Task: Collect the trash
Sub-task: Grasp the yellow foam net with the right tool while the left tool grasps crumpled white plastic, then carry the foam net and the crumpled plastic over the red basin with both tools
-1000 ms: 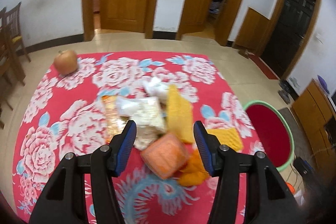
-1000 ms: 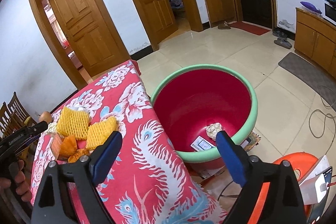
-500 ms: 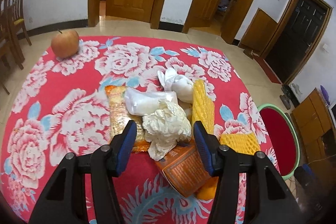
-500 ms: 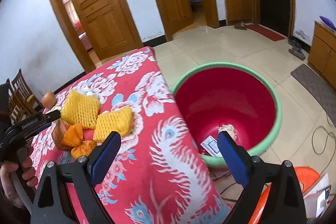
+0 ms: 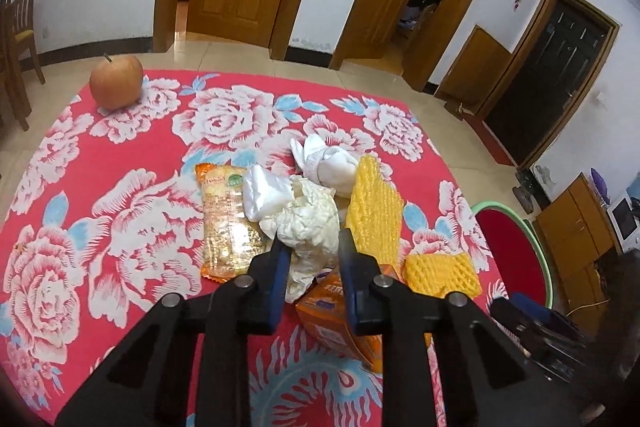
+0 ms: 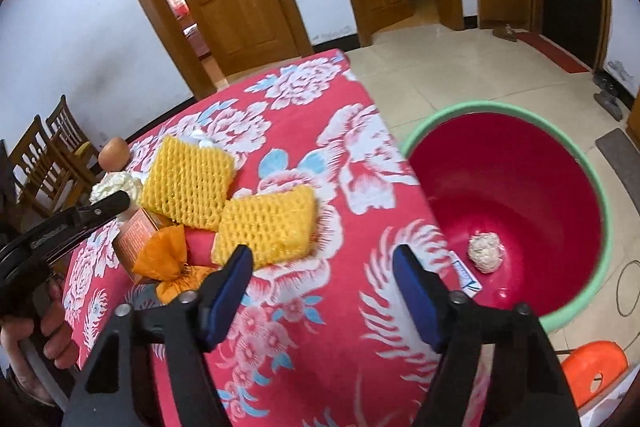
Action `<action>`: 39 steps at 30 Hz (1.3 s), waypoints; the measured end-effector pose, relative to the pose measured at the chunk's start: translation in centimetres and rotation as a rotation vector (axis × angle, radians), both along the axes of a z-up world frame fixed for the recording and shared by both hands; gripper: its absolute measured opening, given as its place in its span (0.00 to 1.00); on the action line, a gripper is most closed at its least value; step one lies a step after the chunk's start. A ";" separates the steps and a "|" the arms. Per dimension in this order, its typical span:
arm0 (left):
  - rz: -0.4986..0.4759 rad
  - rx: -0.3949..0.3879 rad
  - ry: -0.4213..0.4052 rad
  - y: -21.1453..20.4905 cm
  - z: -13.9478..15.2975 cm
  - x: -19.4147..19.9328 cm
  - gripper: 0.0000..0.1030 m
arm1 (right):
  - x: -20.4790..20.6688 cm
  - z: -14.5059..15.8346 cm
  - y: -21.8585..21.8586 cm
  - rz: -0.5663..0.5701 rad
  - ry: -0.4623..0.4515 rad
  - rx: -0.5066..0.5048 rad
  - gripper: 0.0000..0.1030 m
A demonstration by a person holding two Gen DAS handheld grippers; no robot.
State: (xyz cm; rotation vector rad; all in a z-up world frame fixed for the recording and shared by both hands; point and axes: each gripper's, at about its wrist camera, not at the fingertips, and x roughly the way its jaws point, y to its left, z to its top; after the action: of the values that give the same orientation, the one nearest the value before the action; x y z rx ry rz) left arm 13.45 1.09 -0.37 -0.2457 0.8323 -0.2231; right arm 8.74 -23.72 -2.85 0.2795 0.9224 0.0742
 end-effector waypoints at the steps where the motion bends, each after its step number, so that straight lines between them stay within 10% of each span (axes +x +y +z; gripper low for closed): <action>1: 0.002 0.007 -0.012 0.1 0.3 -0.3 0.22 | 0.4 -0.2 0.2 0.004 0.006 0.003 0.68; 11: 0.049 0.106 -0.014 0.6 0.2 -1.0 0.22 | 2.3 -2.0 2.0 0.025 0.044 -0.008 0.60; 21: 0.051 0.115 -0.013 0.7 0.0 -1.2 0.22 | 2.1 -2.2 2.5 0.052 0.024 0.006 0.13; 39: 0.040 0.117 -0.058 -0.1 2.2 -3.4 0.22 | -1.7 2.3 1.1 0.027 -0.116 -0.006 0.10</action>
State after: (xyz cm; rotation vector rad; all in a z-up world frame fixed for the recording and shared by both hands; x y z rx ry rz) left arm 10.08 0.98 1.85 -0.1459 0.7792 -0.1426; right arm 7.01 -22.60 -0.52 0.2542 0.8110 0.1112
